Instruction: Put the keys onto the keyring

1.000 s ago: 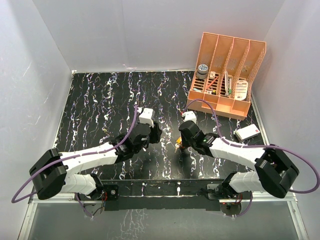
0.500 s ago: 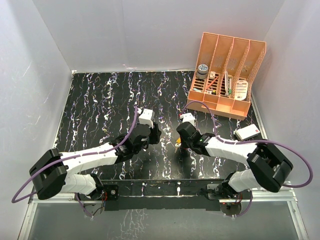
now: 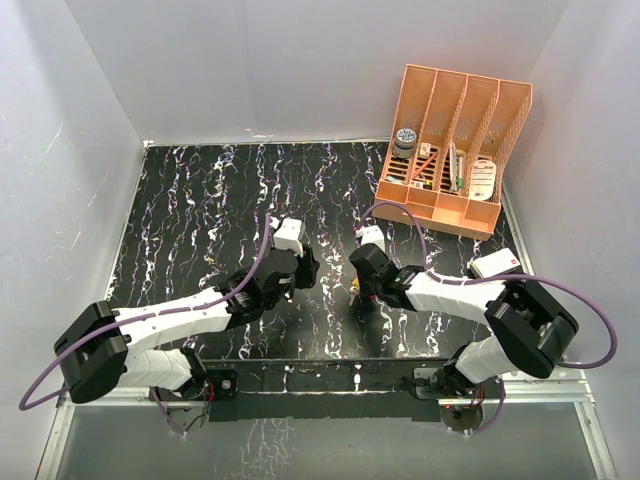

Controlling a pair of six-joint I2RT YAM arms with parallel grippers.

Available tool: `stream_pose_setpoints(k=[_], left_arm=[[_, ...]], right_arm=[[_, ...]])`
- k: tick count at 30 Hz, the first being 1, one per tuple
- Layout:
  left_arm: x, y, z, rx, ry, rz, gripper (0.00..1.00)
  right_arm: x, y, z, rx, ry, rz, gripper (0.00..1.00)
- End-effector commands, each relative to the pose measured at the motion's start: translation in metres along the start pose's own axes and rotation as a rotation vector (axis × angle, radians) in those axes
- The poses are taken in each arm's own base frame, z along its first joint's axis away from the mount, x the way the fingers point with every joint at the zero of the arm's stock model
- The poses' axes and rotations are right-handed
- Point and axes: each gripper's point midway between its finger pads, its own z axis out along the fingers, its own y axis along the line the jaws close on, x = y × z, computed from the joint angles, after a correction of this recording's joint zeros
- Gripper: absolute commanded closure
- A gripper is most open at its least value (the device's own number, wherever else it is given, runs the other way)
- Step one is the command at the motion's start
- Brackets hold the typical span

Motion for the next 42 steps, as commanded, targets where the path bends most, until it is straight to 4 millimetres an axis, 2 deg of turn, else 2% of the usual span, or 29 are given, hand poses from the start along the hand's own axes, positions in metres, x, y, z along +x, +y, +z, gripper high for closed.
stream_pose_setpoints(k=[1, 20, 42], left_arm=[[-0.008, 0.005, -0.007, -0.017, -0.028, 0.002, 0.63], [-0.01, 0.011, -0.011, -0.033, -0.039, 0.007, 0.62], [-0.008, 0.015, -0.014, -0.041, -0.043, 0.007, 0.62]], right_arm=[[-0.034, 0.014, 0.0, -0.029, -0.097, 0.023, 1.0], [-0.042, 0.028, 0.003, -0.054, -0.113, 0.013, 1.0], [-0.055, 0.031, 0.012, -0.03, -0.165, 0.034, 1.0]])
